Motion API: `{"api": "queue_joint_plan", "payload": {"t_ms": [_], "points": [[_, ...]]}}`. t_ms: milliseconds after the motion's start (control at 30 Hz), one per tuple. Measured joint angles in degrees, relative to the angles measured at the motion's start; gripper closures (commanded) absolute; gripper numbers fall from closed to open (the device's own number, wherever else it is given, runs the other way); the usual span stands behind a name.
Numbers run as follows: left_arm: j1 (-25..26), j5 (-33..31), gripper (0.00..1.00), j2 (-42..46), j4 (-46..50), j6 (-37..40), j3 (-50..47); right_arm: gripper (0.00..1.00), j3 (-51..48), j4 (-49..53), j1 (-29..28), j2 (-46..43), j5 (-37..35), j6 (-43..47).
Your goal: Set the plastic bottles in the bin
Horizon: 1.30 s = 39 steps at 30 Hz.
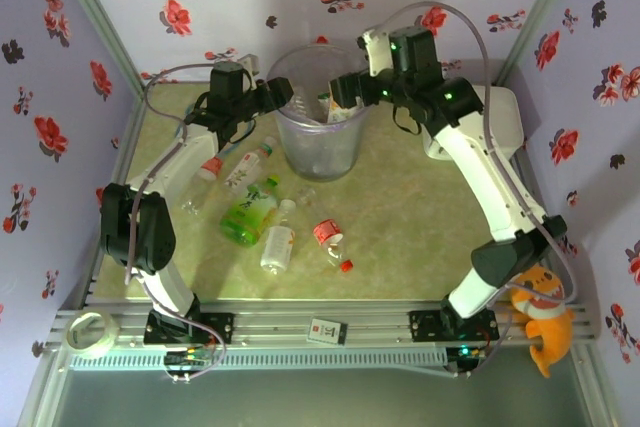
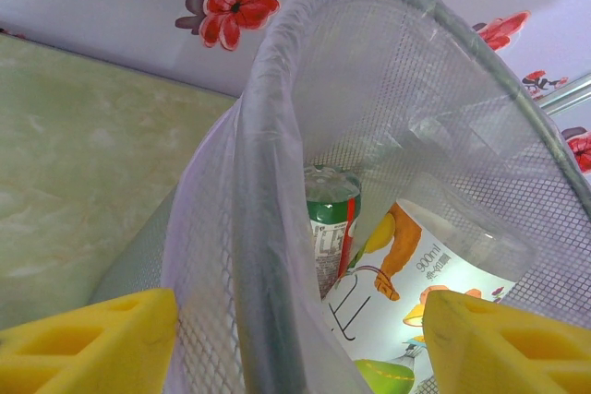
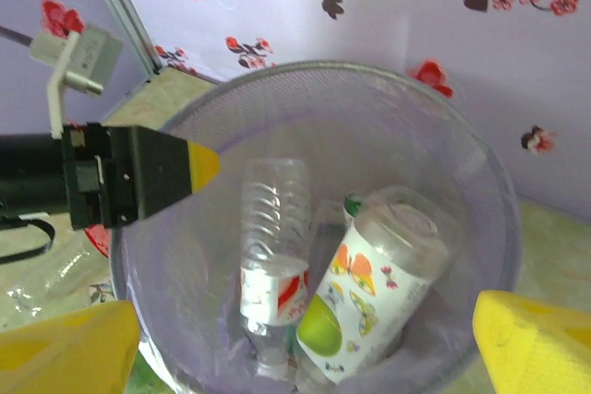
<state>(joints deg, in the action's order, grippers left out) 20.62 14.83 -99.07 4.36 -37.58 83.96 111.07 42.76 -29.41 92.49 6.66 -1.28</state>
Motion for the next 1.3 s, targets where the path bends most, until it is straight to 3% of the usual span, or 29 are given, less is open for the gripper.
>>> {"api": "queue_joint_plan", "payload": {"t_ms": [367,567,867,1300], "points": [[0.0,0.0,0.28,0.0,0.2,0.0,0.1,0.12,-21.3,7.6,-0.3,-14.9,-1.3,-5.0],[0.0,0.0,0.28,0.0,0.6,0.1,0.2,0.12,-31.1,10.6,-3.3,-18.5,-0.2,-8.8],[0.0,0.0,0.28,0.0,0.9,0.2,0.3,0.12,-42.5,7.8,-9.2,-17.3,1.0,-15.6],[0.0,0.0,0.28,0.0,0.9,0.2,0.3,0.11,-46.6,-1.4,-18.8,-6.2,-1.4,-22.3]]}}
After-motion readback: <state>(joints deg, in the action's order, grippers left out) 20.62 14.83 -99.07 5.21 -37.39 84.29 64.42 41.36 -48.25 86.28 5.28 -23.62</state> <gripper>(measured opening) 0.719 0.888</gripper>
